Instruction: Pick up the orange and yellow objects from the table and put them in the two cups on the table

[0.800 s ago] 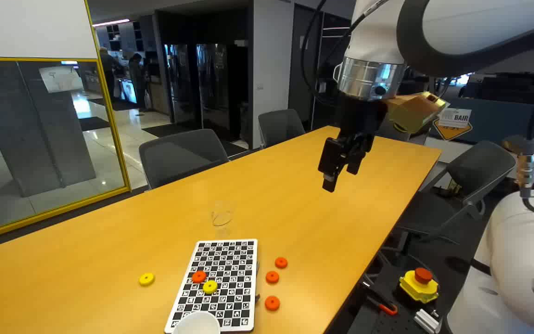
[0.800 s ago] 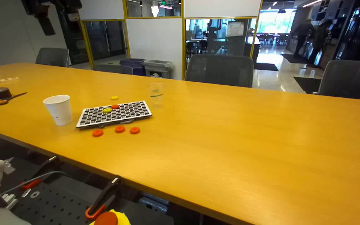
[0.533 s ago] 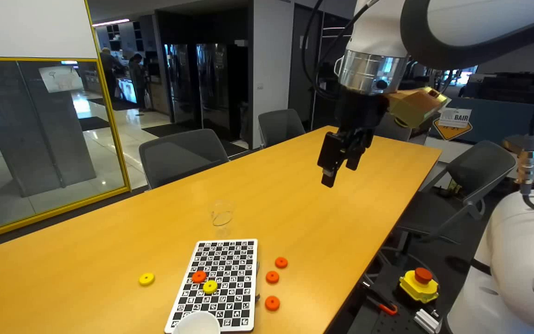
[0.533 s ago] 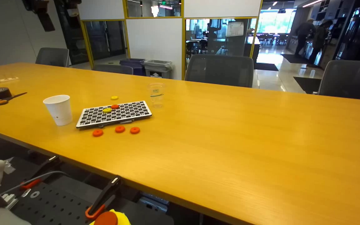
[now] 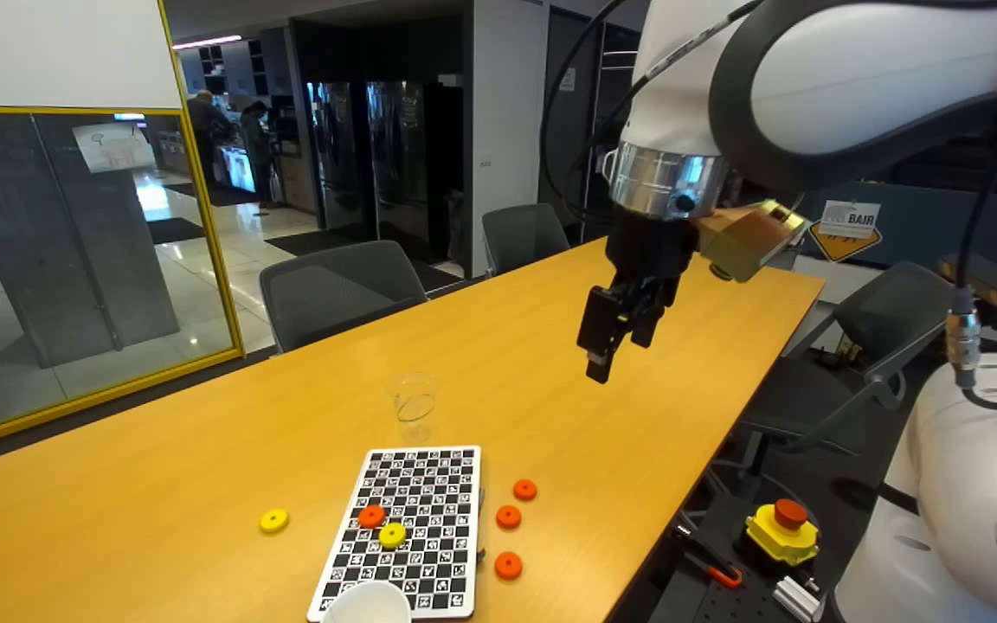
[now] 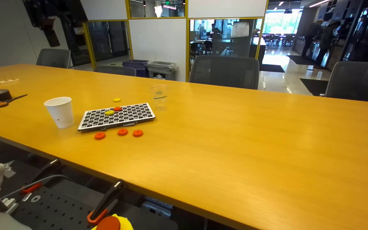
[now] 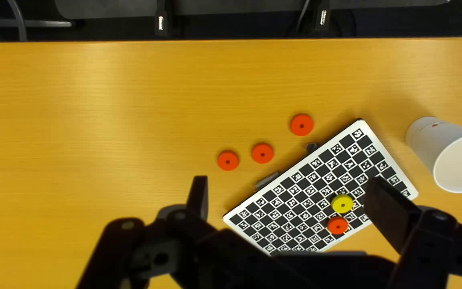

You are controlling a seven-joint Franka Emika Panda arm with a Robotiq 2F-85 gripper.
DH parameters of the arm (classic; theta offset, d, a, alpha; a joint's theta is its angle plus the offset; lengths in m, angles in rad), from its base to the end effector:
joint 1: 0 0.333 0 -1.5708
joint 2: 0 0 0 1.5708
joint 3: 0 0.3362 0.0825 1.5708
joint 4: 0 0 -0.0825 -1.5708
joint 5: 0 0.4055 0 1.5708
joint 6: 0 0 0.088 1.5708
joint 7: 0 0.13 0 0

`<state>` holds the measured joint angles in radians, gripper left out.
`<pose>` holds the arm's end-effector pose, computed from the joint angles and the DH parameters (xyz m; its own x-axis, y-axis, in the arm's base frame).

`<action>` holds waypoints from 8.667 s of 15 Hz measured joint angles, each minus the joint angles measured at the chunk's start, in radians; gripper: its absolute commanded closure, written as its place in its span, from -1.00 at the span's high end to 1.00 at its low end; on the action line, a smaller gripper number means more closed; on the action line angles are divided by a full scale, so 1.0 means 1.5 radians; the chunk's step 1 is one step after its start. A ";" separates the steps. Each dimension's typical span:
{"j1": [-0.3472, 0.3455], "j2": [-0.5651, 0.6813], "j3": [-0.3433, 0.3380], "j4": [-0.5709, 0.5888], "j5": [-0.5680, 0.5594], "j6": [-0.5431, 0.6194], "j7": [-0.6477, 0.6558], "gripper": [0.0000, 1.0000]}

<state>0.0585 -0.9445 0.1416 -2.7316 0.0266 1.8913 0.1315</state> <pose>0.2859 0.0591 0.4678 0.9938 0.0130 0.1102 0.0048 -0.9972 0.0747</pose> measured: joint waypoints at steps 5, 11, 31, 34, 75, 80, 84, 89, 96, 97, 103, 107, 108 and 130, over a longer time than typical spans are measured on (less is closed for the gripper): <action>0.031 0.115 0.030 -0.027 0.077 0.129 0.041 1.00; 0.051 0.254 0.067 -0.029 0.106 0.217 0.086 1.00; 0.066 0.642 0.031 -0.014 -0.041 0.608 -0.071 1.00; 0.063 0.685 0.024 0.001 -0.015 0.619 -0.119 1.00; 0.031 0.757 0.030 0.051 0.004 0.597 -0.154 -0.53; 0.050 0.687 0.030 0.052 0.001 0.495 -0.089 -0.54; 0.083 0.603 0.047 0.067 -0.007 0.401 -0.037 -0.54; 0.128 0.548 0.088 0.109 -0.007 0.354 -0.019 -0.54; 0.177 0.550 0.136 0.162 -0.007 0.346 -0.014 -0.54; 0.183 0.553 0.142 0.167 -0.007 0.346 -0.014 -0.54; 0.196 0.585 0.155 0.202 -0.022 0.347 -0.016 -0.54; 0.195 0.620 0.154 0.223 -0.033 0.347 -0.023 -0.54; 0.195 0.630 0.152 0.229 -0.033 0.348 -0.027 -0.54; 0.169 0.630 0.106 0.241 -0.033 0.349 -0.012 1.00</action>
<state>0.3124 0.0000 0.3009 -2.3694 -0.0235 2.4142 0.1138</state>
